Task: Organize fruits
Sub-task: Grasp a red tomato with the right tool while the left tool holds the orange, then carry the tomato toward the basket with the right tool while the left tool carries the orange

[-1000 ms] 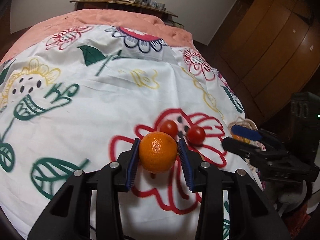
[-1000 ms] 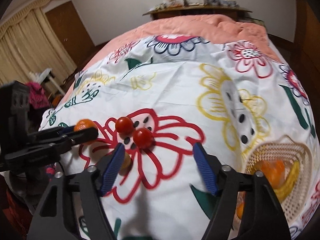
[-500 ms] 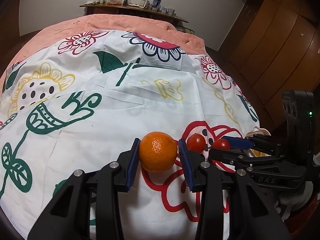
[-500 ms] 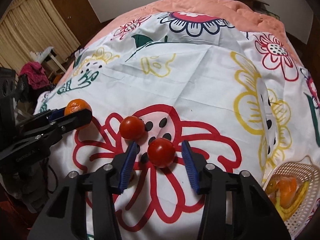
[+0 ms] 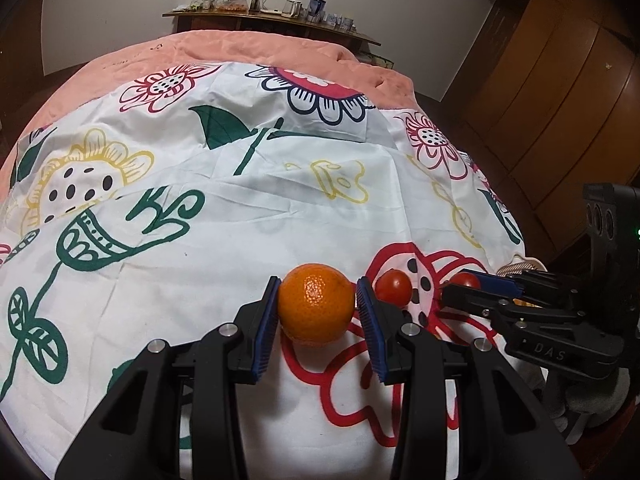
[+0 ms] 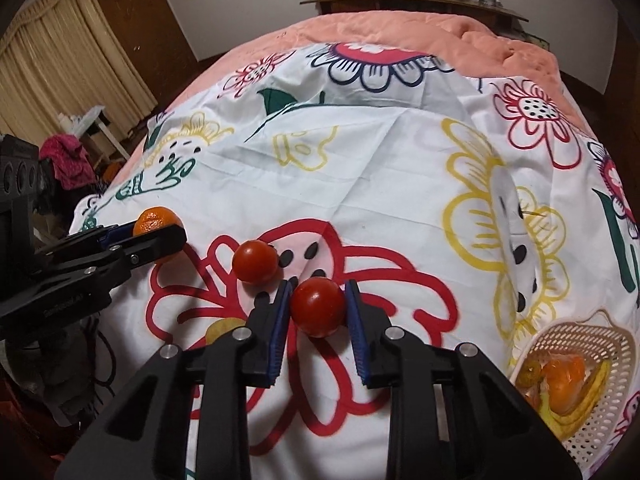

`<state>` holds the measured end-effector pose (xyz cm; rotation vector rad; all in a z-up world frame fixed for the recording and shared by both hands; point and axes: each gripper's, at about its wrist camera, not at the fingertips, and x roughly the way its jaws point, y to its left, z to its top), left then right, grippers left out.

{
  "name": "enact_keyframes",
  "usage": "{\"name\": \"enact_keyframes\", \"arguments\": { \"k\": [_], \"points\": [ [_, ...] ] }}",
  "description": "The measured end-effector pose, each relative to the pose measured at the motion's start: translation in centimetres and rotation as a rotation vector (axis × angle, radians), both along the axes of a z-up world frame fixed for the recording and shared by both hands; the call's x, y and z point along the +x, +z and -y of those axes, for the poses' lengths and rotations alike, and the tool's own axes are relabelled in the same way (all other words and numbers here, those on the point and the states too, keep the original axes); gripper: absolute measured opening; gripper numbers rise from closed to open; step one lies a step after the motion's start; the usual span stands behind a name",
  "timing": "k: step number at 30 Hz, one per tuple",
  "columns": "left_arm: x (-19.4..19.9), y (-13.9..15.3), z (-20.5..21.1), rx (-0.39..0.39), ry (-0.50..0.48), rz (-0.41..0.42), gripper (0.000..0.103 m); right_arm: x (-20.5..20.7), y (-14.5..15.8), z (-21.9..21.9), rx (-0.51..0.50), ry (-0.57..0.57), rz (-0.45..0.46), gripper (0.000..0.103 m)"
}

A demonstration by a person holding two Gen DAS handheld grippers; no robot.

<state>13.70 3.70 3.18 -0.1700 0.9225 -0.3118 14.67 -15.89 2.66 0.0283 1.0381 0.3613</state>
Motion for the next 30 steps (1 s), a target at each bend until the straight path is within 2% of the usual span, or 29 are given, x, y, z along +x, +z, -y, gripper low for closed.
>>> {"name": "enact_keyframes", "arguments": {
  "k": [9, 17, 25, 30],
  "points": [
    [-0.4, 1.3, 2.5, 0.039, -0.033, 0.025, 0.040, -1.7, 1.5, 5.2, 0.080, -0.117, 0.055, 0.028],
    [-1.1, 2.4, 6.1, 0.073, -0.098, 0.044, 0.040, -3.9, 1.7, 12.9, 0.116, -0.286, 0.086, 0.028],
    [-1.3, 2.9, 9.8, 0.103, -0.164, 0.051, 0.040, -5.4, 0.3, 20.3, 0.141, -0.455, 0.076, 0.028],
    [-1.4, 2.9, 11.2, 0.114, -0.187, 0.049, 0.040, -5.6, -0.6, 22.7, 0.153, -0.509, 0.068, 0.028]
  ]
}}
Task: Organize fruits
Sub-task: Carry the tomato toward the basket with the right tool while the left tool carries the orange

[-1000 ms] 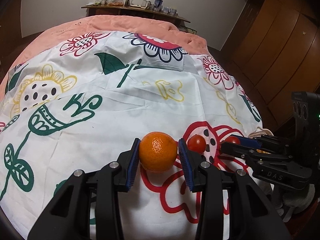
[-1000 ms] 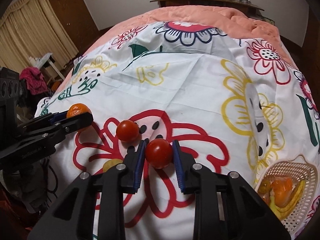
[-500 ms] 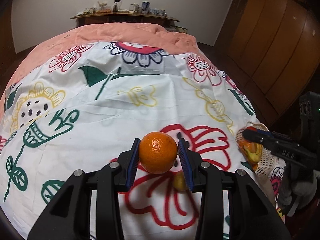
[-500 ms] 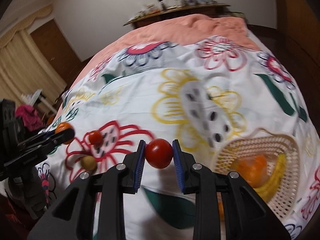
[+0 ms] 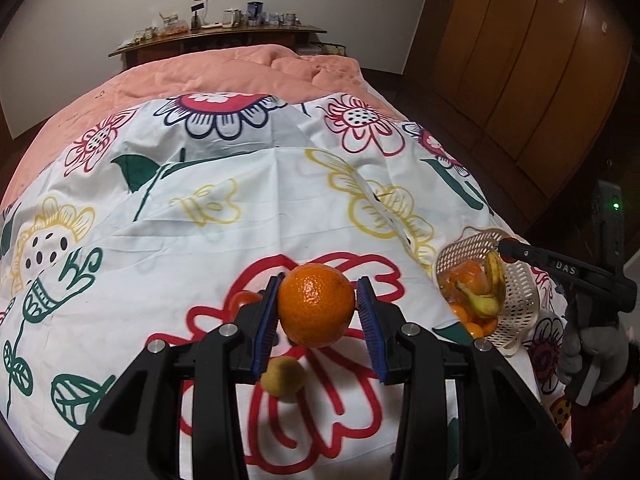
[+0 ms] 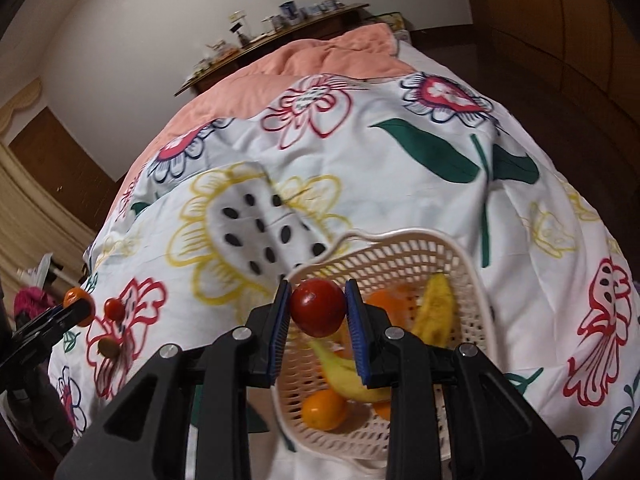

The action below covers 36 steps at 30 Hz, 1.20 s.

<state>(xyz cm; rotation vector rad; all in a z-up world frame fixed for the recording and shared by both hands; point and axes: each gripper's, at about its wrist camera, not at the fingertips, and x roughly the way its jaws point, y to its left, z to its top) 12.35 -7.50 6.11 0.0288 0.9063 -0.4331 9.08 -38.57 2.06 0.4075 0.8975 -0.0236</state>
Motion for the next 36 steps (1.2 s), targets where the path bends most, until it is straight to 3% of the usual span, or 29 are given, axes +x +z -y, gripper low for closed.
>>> {"name": "enact_keyframes", "arguments": {
  "k": [13, 19, 36],
  "points": [
    [-0.3, -0.4, 3.2, 0.032, -0.068, -0.012, 0.040, 1.7, -3.0, 3.1, 0.004, -0.074, -0.044, 0.029],
    [-0.3, -0.6, 4.2, 0.046, -0.084, -0.018, 0.040, 1.4, -3.4, 4.0, 0.035, -0.109, -0.025, 0.036],
    [0.1, 0.1, 9.5, 0.044, -0.158, -0.006, 0.040, -2.0, -2.7, 5.1, 0.109, -0.217, 0.133, 0.049]
  ]
}}
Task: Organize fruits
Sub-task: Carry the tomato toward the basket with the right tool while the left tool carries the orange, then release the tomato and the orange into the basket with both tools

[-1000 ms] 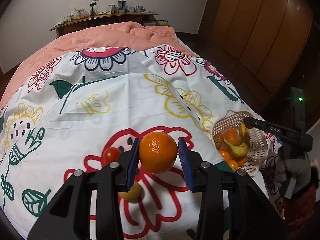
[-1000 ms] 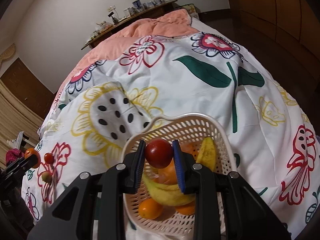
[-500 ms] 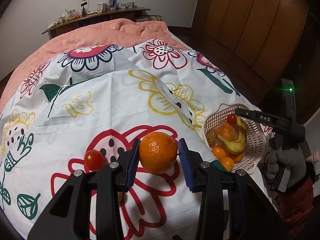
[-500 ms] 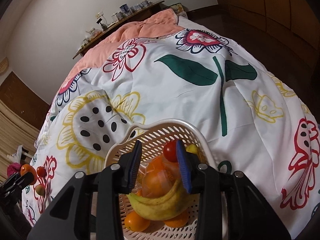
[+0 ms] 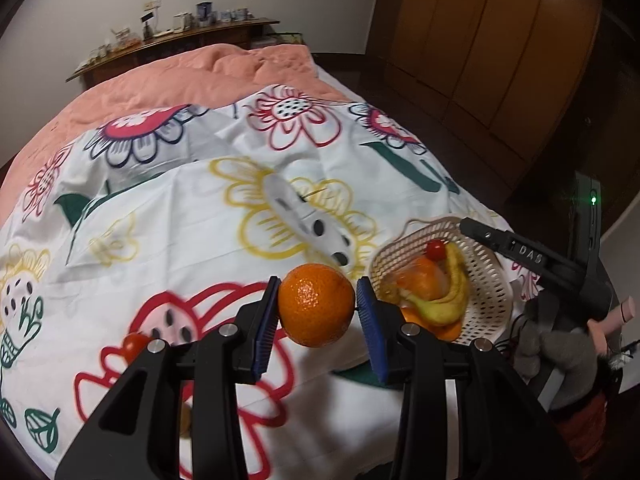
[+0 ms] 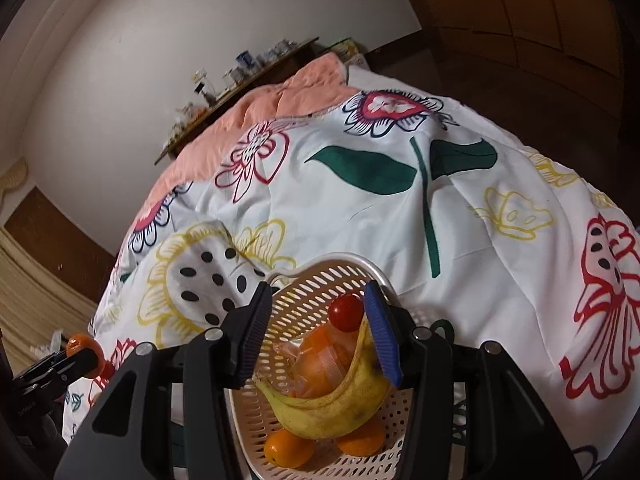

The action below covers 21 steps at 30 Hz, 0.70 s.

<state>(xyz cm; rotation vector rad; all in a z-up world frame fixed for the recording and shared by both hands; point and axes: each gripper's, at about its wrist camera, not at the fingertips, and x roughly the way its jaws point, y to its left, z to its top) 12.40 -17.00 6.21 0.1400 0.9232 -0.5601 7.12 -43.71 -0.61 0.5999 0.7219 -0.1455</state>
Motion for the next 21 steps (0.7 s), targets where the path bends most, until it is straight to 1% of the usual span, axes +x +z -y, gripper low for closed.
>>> {"name": "enact_keyframes", "arguments": {
  "k": [4, 9, 11, 13, 15, 17, 21],
  "points": [
    [0.1, 0.0, 1.9, 0.009, -0.034, 0.001, 0.040, -0.5, -0.3, -0.3, -0.029, -0.014, 0.008, 0.049],
    [0.7, -0.6, 4.6, 0.025, -0.075, -0.019, 0.040, -0.9, 0.3, -0.5, -0.077, -0.027, 0.026, 0.049],
    [1.1, -1.2, 5.6, 0.033, -0.090, -0.036, 0.040, -1.2, 0.8, -0.5, -0.111, -0.049, 0.038, 0.050],
    [1.5, -1.8, 6.6, 0.042, -0.101, -0.055, 0.040, -1.6, 1.3, -0.5, -0.150, -0.076, 0.048, 0.055],
    [1.7, -2.3, 7.3, 0.047, -0.114, -0.068, 0.040, -1.8, 1.4, -0.3, -0.181, -0.099, 0.043, 0.055],
    [1.8, -2.8, 8.1, 0.054, -0.126, -0.082, 0.040, -1.7, 1.4, -0.2, -0.196, -0.106, 0.039, 0.055],
    [2.0, -3.3, 9.4, 0.065, -0.153, -0.093, 0.040, -1.3, 0.8, 0.0, -0.187, -0.096, 0.024, 0.055]
  ]
}}
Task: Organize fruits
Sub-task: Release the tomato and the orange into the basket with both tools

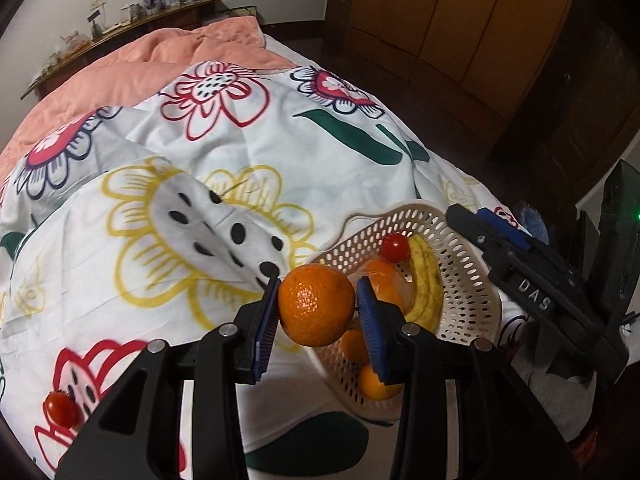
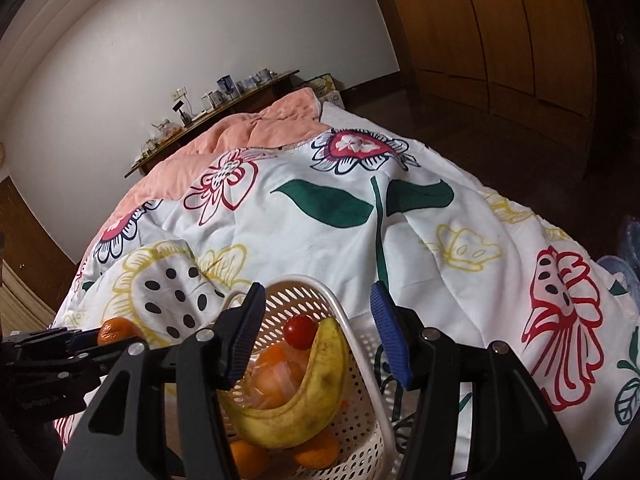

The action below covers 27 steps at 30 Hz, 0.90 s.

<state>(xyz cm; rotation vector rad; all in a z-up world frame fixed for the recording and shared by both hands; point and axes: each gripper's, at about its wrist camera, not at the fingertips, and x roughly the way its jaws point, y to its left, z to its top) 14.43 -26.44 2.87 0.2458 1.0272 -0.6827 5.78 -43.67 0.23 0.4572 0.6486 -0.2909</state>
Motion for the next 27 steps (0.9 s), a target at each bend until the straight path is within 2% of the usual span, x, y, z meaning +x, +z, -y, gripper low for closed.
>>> {"name": "enact_keyframes", "arguments": {
  "k": [7, 8, 11, 14, 16, 18, 20, 22, 24, 27],
  "points": [
    [0.7, -1.0, 1.6, -0.001, -0.025, -0.028, 0.040, 0.6, -0.9, 0.4, -0.004, -0.009, -0.043, 0.055],
    [0.6, -1.0, 1.8, -0.010, -0.037, -0.025, 0.042, 0.7, -1.0, 0.5, -0.001, -0.014, -0.048, 0.055],
    [0.5, -0.7, 1.8, -0.021, -0.041, -0.010, 0.065, 0.8, -1.3, 0.6, 0.007, -0.018, -0.055, 0.055],
    [0.9, -0.5, 1.1, -0.042, -0.016, -0.015, 0.065, 0.9, -1.4, 0.4, 0.005, -0.015, -0.060, 0.061],
    [1.2, -0.3, 0.6, -0.041, 0.006, -0.006, 0.071, 0.9, -1.3, 0.2, -0.010, -0.014, -0.050, 0.068],
    [1.5, -0.1, -0.1, -0.043, 0.040, 0.019, 0.083, 0.8, -0.8, -0.3, -0.041, -0.006, -0.029, 0.082],
    [1.3, 0.5, -1.0, -0.035, 0.073, 0.075, 0.083, 0.8, -0.3, -0.8, -0.084, 0.002, -0.010, 0.091],
    [1.1, 0.9, -1.4, -0.027, 0.082, 0.117, 0.085, 0.8, 0.1, -1.4, -0.108, 0.015, -0.007, 0.092],
    [0.6, 1.6, -2.0, -0.027, 0.083, 0.169, 0.095, 1.1, 0.3, -1.7, -0.117, 0.028, -0.011, 0.093],
    [-0.2, 2.5, -3.0, -0.003, 0.102, 0.243, 0.097, 1.2, 0.7, -2.4, -0.130, 0.040, -0.010, 0.093]
  ]
}}
